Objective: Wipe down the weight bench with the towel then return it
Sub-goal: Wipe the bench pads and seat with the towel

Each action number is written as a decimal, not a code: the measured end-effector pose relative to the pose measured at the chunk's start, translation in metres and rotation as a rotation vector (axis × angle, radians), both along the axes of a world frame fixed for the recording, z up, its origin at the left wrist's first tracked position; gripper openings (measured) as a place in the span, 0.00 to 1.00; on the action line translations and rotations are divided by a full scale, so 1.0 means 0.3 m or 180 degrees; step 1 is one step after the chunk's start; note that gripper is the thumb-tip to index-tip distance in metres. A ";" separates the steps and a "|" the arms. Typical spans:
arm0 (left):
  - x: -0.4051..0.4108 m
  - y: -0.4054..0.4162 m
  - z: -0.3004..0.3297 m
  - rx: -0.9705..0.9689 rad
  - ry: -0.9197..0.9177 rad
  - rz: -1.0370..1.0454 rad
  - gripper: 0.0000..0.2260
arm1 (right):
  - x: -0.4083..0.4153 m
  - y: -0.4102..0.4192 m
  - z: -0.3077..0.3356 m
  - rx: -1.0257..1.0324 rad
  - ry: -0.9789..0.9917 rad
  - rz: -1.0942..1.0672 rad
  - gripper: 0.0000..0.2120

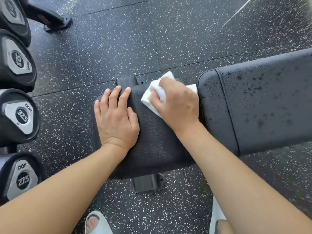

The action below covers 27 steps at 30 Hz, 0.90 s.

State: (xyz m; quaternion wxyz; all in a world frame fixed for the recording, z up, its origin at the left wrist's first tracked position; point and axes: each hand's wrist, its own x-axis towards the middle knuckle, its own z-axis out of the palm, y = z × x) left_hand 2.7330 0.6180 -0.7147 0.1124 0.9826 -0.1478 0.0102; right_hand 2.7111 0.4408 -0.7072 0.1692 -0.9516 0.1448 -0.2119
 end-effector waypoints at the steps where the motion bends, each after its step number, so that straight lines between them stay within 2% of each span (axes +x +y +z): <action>1: 0.002 0.002 -0.002 -0.0036 -0.0001 -0.0014 0.26 | -0.065 0.030 0.000 -0.0036 -0.0037 0.0062 0.12; 8: 0.012 0.032 0.010 -0.0347 0.0314 -0.0173 0.26 | -0.267 0.179 0.002 -0.0065 0.0217 -0.0161 0.10; 12: 0.011 0.153 0.042 -0.0448 0.0673 -0.0694 0.26 | -0.260 0.286 0.000 -0.0047 0.0233 -0.0299 0.12; 16: -0.078 0.417 0.080 -0.0559 0.1118 -0.1044 0.27 | -0.235 0.524 -0.009 0.0004 0.0121 0.0258 0.10; 20: -0.125 0.601 0.127 -0.0607 0.1342 -0.0600 0.23 | -0.209 0.624 -0.009 0.0183 0.0051 0.0408 0.10; 23: -0.128 0.602 0.154 -0.0565 0.1446 -0.0429 0.23 | -0.240 0.577 -0.005 0.0132 -0.0038 0.0811 0.10; 27: -0.119 0.474 0.169 -0.0571 0.1289 -0.0578 0.24 | -0.321 0.449 -0.012 -0.0072 -0.0127 0.1407 0.11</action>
